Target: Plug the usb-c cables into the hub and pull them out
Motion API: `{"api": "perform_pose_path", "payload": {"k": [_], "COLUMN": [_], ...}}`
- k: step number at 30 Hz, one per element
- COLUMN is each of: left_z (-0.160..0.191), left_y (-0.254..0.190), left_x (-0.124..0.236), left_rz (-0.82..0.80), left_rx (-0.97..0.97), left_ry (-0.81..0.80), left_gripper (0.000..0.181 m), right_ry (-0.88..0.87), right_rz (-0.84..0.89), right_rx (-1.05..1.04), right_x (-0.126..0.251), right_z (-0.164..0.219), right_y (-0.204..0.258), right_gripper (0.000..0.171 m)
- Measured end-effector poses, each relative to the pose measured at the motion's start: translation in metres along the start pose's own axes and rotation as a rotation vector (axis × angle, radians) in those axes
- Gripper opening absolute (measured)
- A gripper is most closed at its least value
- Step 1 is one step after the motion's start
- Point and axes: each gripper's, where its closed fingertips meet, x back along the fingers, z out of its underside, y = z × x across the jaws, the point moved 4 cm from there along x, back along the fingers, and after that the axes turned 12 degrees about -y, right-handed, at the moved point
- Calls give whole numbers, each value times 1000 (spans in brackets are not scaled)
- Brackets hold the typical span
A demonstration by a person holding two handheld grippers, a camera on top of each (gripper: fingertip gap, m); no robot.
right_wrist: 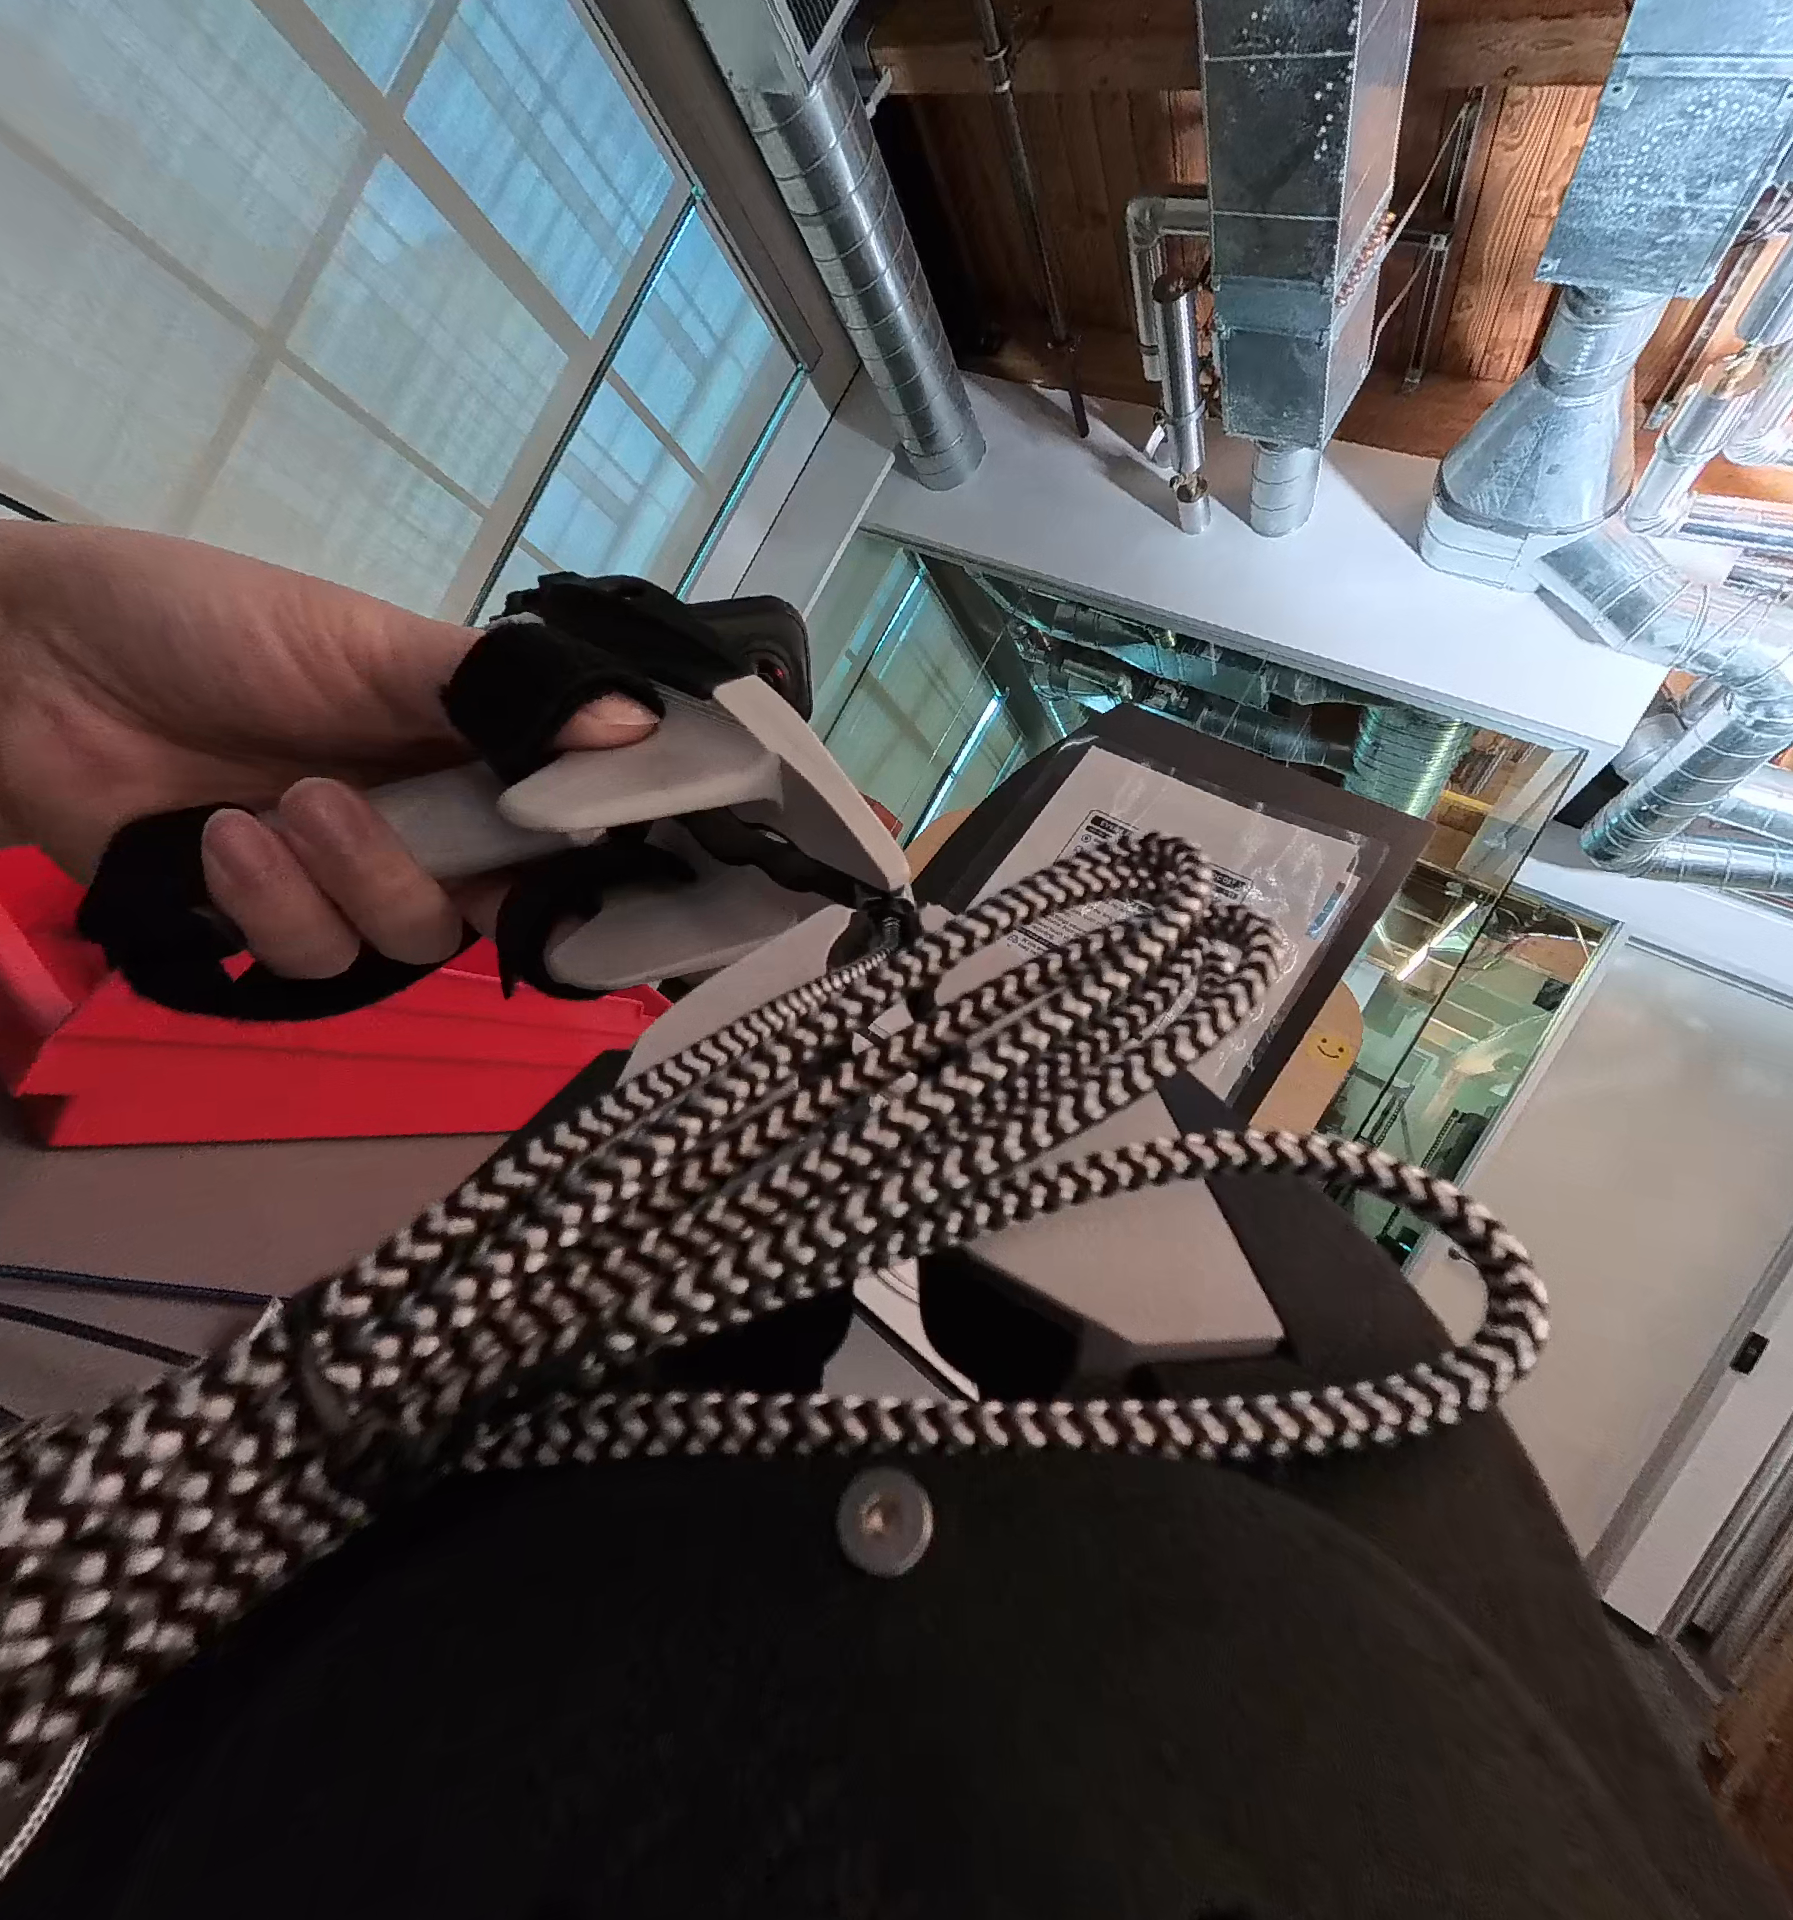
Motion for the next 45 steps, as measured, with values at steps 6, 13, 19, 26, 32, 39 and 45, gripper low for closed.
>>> {"api": "perform_pose_path", "payload": {"k": [6,13,19,26,32,39,45], "left_z": [0,0,1,2,2,2,1], "left_y": [1,2,1,4,3,4,5], "left_x": [0,0,0,-1,0,1,2], "left_rz": [-3,0,-5,-7,-9,-13,-18], "left_rx": [-2,8,-9,5,-1,0,7], "left_ry": [-1,0,9,13,17,21,26], "left_gripper": [5,5,5,5,5,5,5], "right_ry": [8,12,8,12,18,21,23], "right_rz": [1,12,3,-1,-3,-18,-55], "right_rx": [12,33,49,35,29,-4,-143], "right_x": [0,1,1,1,0,0,-1], "right_z": [1,1,0,1,2,4,6], "right_y": [0,0,1,1,1,1,-1], "right_gripper": [7,7,9,10,7,7,5]}}
